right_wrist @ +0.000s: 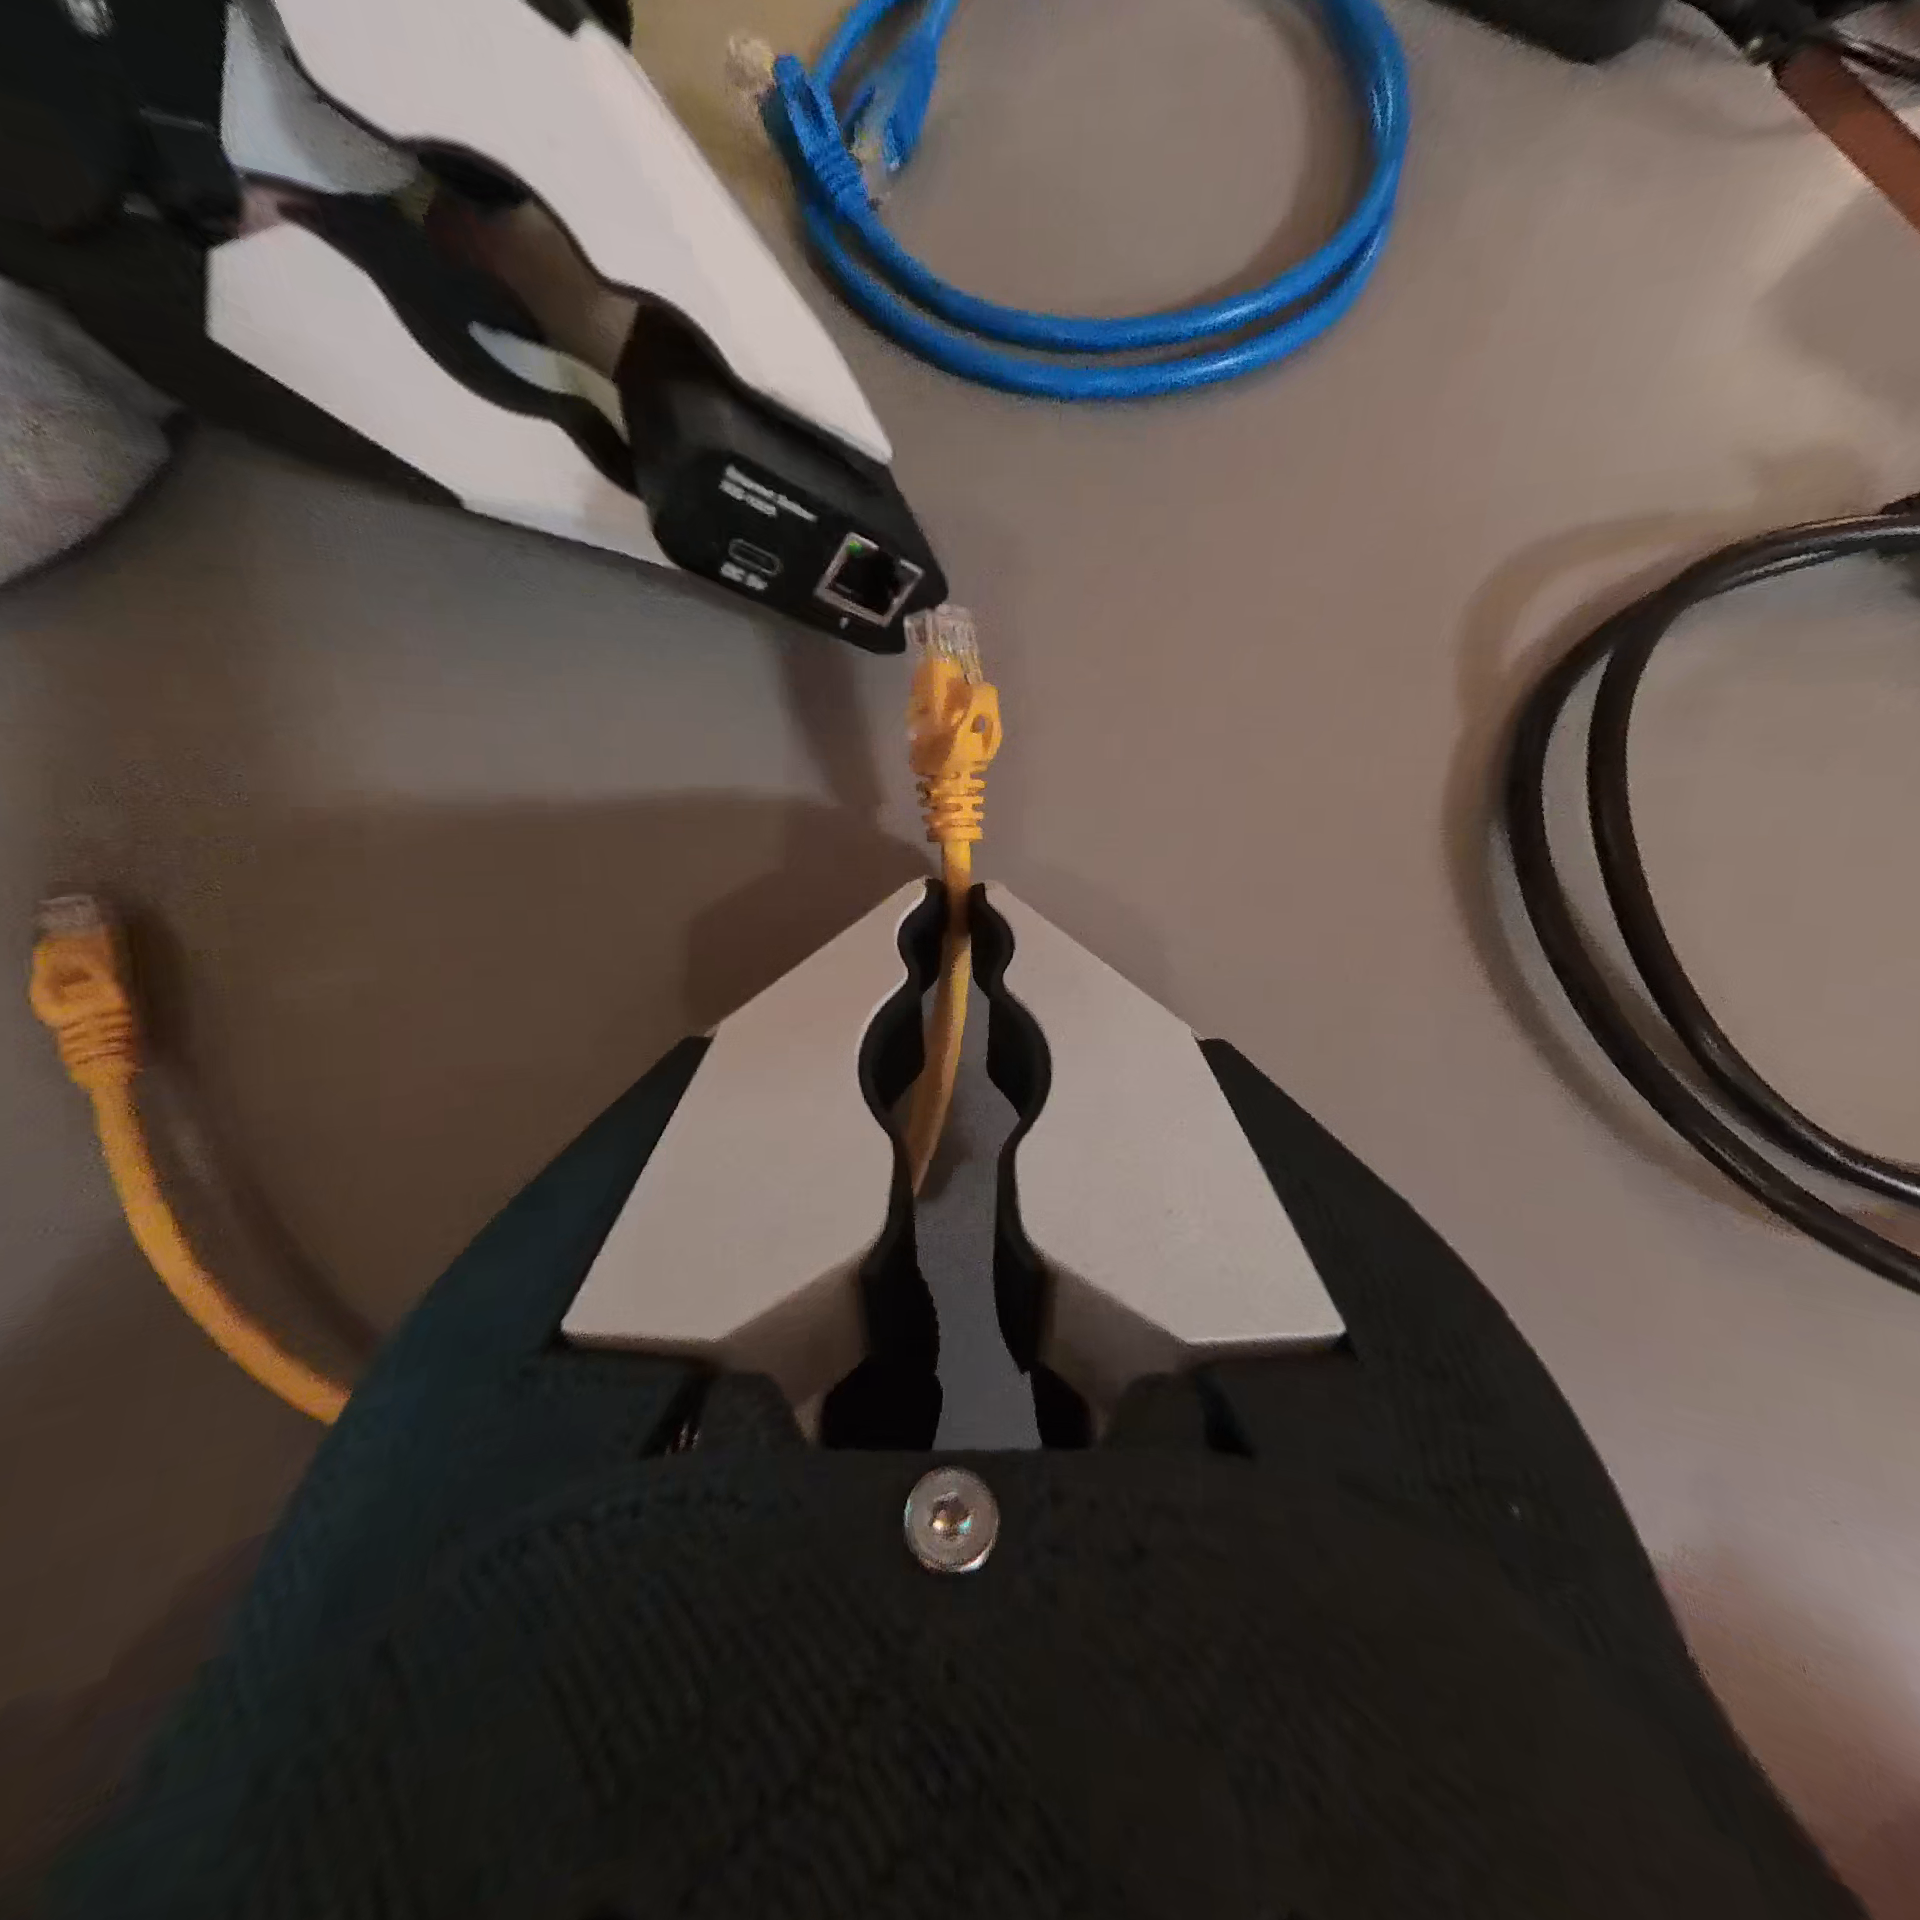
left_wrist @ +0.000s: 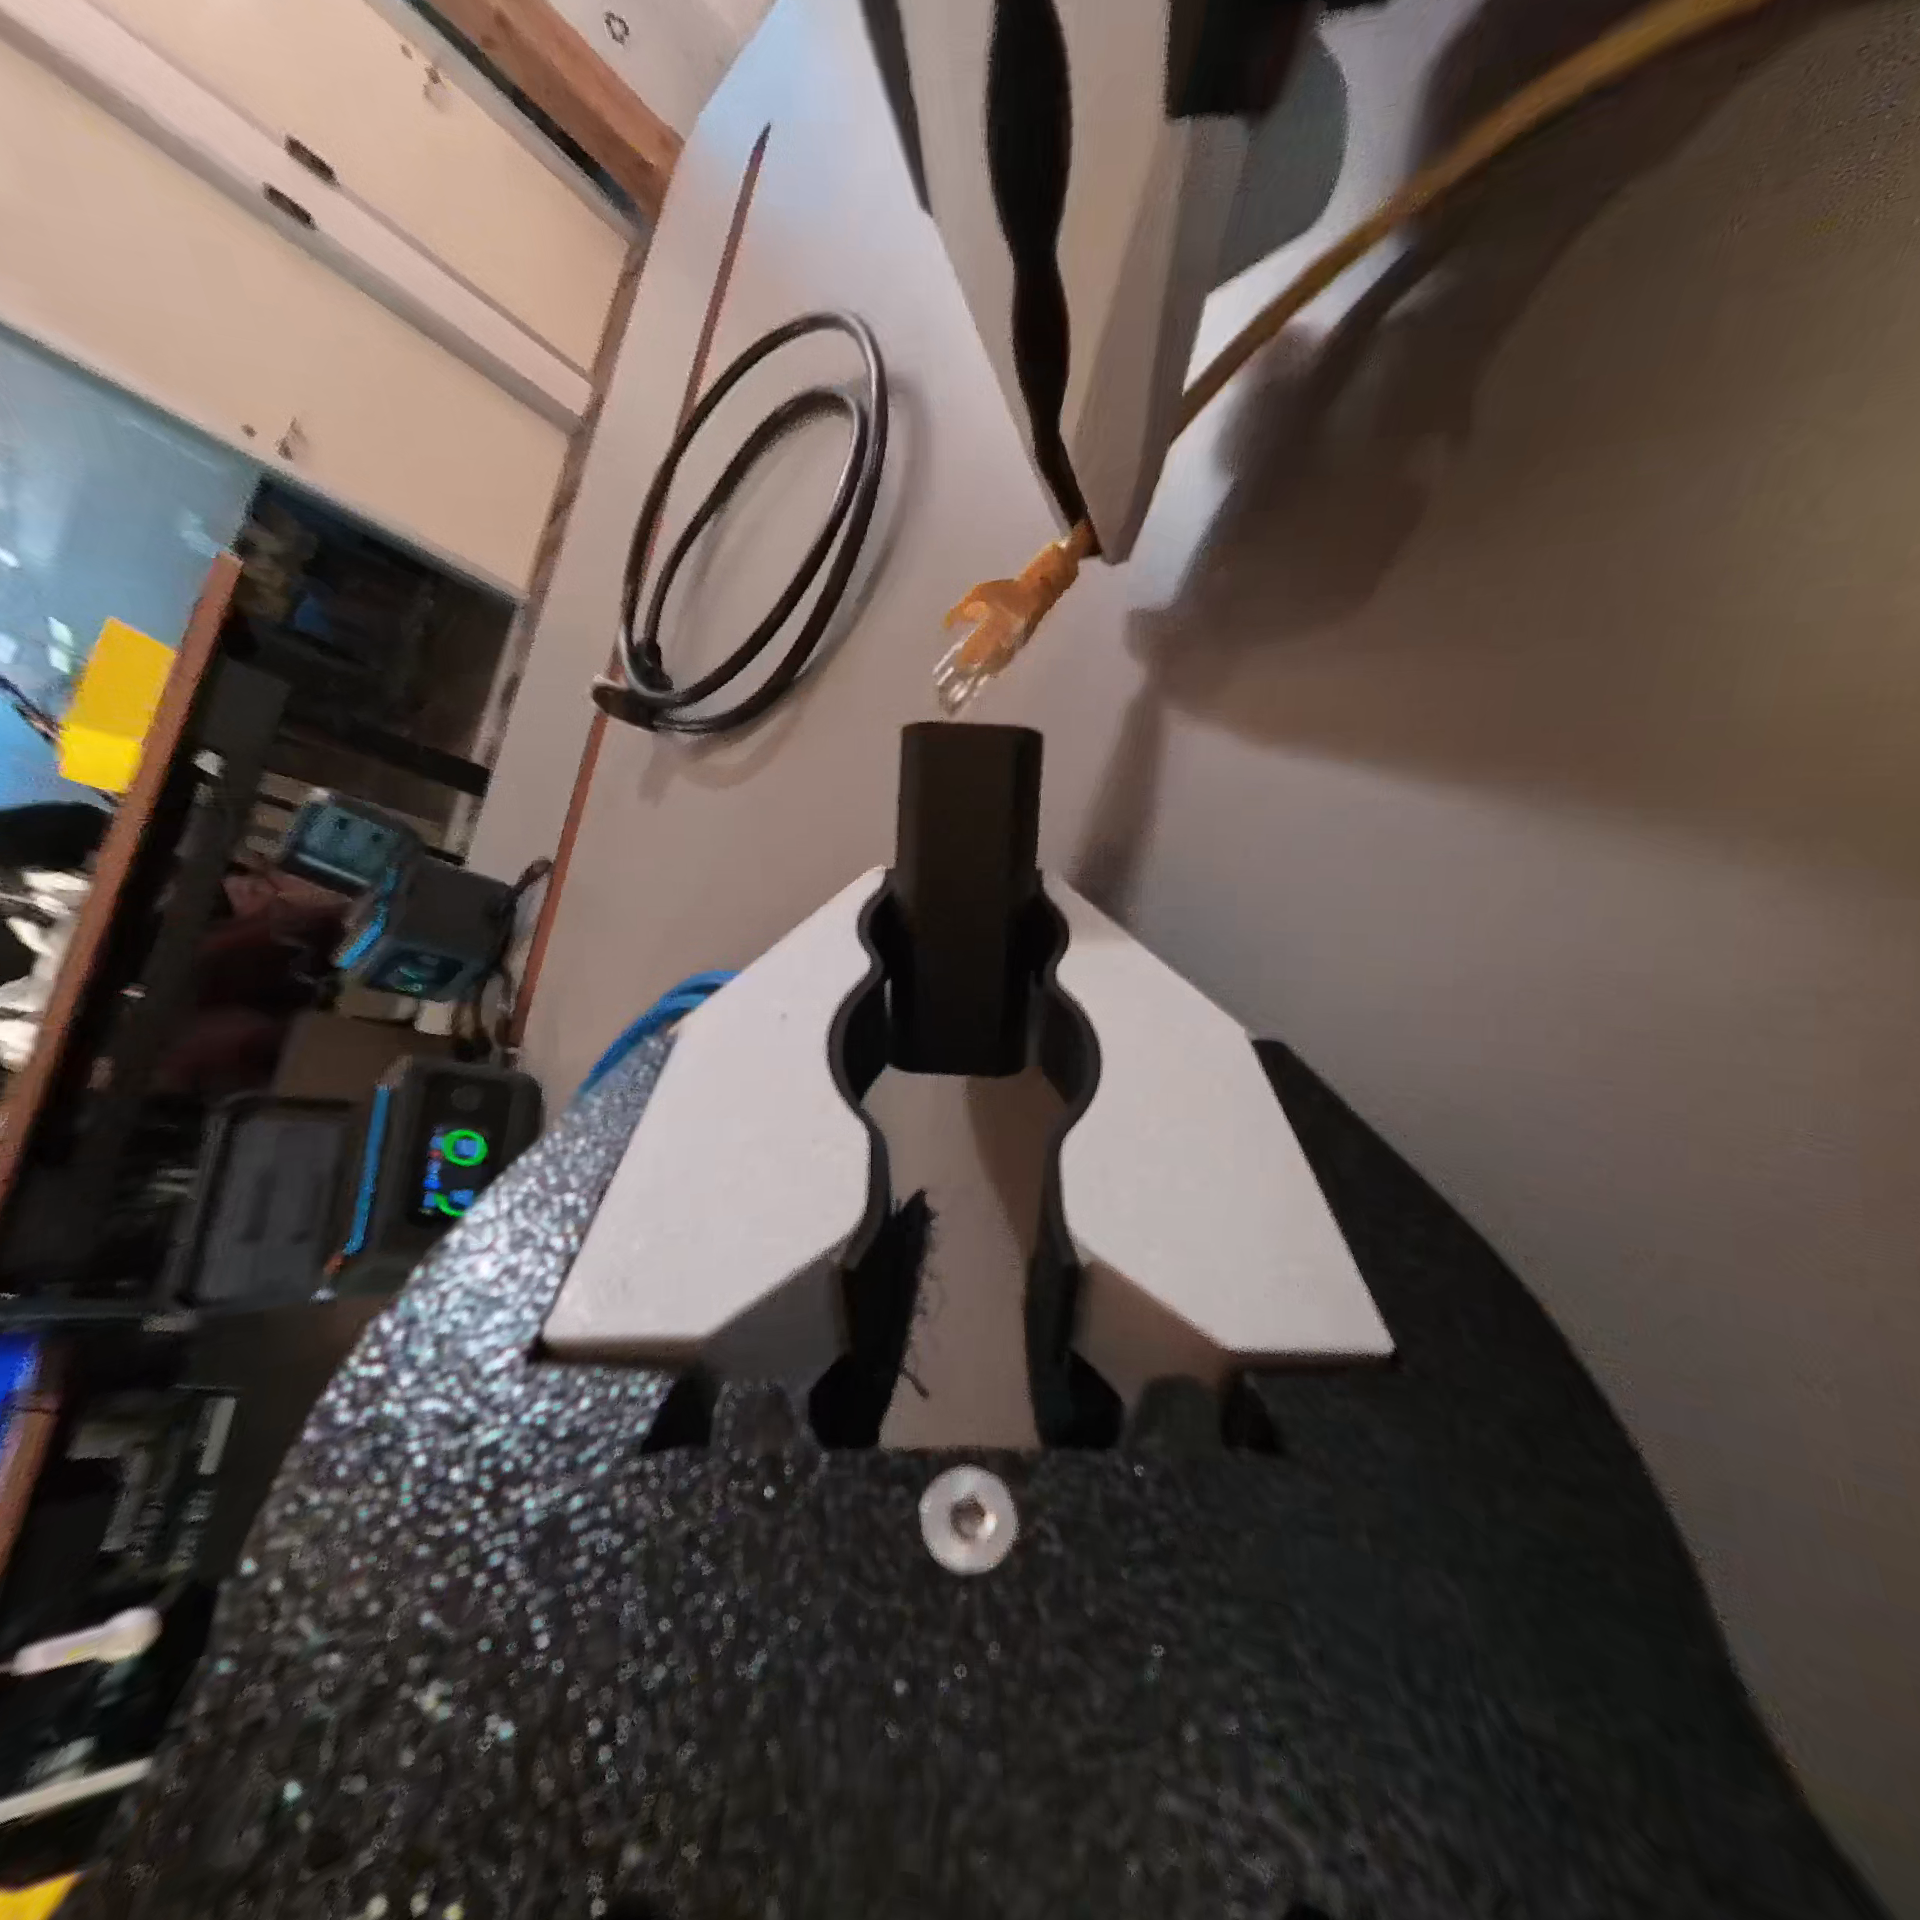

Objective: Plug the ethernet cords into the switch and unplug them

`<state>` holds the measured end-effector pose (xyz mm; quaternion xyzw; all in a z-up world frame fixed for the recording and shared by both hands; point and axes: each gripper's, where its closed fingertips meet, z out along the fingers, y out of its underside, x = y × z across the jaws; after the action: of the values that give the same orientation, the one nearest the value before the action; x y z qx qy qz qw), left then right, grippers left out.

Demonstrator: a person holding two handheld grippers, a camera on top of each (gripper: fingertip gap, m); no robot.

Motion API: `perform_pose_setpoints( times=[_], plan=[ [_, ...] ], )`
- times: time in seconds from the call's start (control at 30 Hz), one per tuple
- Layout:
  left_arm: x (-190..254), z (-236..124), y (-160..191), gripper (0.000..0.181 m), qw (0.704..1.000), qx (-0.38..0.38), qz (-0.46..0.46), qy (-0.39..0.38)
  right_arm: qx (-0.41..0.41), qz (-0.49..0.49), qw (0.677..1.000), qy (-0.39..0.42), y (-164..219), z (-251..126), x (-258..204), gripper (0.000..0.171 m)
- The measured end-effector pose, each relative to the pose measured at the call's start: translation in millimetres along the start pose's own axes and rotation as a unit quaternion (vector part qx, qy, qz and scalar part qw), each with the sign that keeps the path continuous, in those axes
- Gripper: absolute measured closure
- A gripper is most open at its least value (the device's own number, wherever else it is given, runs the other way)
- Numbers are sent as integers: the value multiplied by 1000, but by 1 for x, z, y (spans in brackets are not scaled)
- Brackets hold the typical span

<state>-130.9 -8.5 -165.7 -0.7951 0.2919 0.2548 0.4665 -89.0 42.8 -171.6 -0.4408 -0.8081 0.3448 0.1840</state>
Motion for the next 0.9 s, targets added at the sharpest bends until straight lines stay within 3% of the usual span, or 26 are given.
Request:
perform_pose_setpoints(
  times=[0.33, 0.9],
  plan=[
    [9, 1, -5, 159, 998, -10, 67, 0, -63, -87, 994, 26, 6, -2, -13, 168],
    [12, 2, -8, 158, 992, -23, 120, -3, -101, -109, 988, 44, 13, 0, -13, 168]
  ],
)
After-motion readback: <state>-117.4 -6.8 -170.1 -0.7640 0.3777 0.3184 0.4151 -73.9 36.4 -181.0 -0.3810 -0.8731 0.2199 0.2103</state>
